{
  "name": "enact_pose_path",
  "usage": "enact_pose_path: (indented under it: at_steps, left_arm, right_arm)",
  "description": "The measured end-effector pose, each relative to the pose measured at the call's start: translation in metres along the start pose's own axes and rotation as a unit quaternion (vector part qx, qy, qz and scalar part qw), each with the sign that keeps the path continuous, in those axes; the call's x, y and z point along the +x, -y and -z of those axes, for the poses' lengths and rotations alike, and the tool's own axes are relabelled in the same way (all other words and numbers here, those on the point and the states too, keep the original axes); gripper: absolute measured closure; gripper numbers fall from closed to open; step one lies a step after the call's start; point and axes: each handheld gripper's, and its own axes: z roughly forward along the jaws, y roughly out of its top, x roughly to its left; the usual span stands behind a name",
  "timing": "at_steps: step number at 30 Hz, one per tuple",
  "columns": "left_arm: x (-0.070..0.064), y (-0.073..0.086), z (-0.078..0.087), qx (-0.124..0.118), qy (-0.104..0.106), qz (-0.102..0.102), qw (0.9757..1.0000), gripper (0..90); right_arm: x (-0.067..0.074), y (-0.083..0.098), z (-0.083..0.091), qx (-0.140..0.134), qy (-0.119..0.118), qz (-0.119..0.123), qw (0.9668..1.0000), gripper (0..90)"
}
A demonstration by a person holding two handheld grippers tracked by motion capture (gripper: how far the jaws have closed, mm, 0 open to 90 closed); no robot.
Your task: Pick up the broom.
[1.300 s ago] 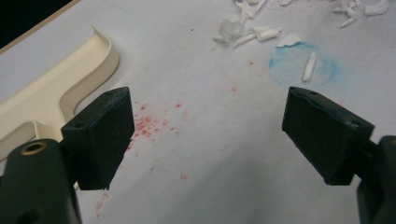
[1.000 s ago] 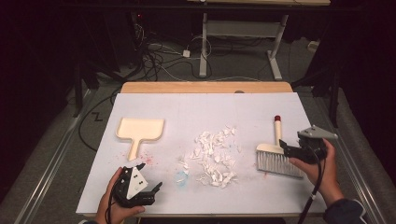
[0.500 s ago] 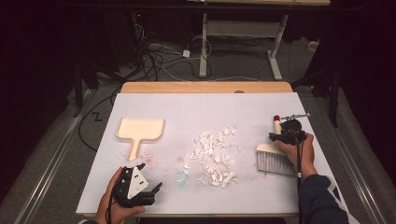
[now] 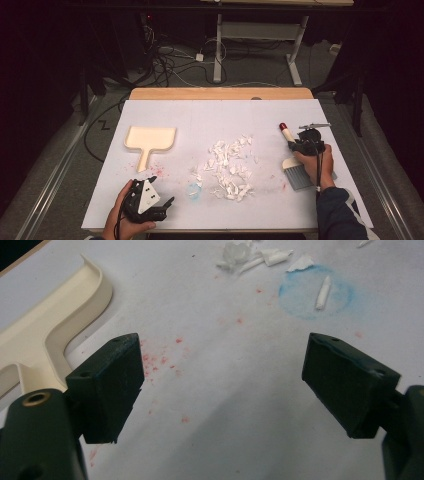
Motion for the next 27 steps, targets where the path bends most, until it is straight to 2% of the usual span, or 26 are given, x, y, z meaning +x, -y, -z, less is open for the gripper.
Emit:
enact_pose_path:
  at_steps: [4, 8, 13, 16, 18, 19, 20, 27]
  left_arm:
    - [0.0, 0.001, 0.001, 0.0, -0.001, 0.001, 1.0, 16.2]
    - [0.0, 0.001, 0.002, -0.001, -0.003, 0.004, 1.0, 16.3]
    - [0.0, 0.002, 0.003, 0.0, -0.005, 0.005, 1.0, 16.4]
    - [0.0, 0.002, 0.003, 0.003, -0.005, 0.004, 1.0, 16.9]
    - [0.0, 0.002, 0.003, 0.002, -0.006, 0.005, 1.0, 16.9]
    - [0.0, 0.002, 0.003, 0.002, -0.006, 0.005, 1.0, 16.9]
    - [0.0, 0.001, 0.003, 0.001, -0.006, 0.007, 1.0, 16.9]
    - [-0.006, -0.014, 0.001, -0.018, 0.006, 0.022, 0.9996, 16.9]
  right_arm:
    - [-0.001, -0.001, 0.009, -0.019, -0.011, 0.005, 0.9997, 71.5]
    - [0.001, 0.0, 0.025, -0.052, -0.017, 0.005, 0.9985, 71.5]
    - [0.004, 0.004, 0.05, -0.109, -0.028, 0.013, 0.9936, 71.5]
    - [0.008, 0.009, 0.067, -0.145, -0.038, 0.026, 0.9884, 71.4]
    - [0.01, 0.013, 0.079, -0.173, -0.055, 0.038, 0.9827, 71.4]
    - [0.01, 0.013, 0.079, -0.173, -0.055, 0.038, 0.9827, 71.4]
    - [0.013, 0.019, 0.091, -0.197, -0.064, 0.049, 0.977, 71.4]
    - [0.028, 0.033, 0.121, -0.237, -0.092, 0.081, 0.9637, 71.4]
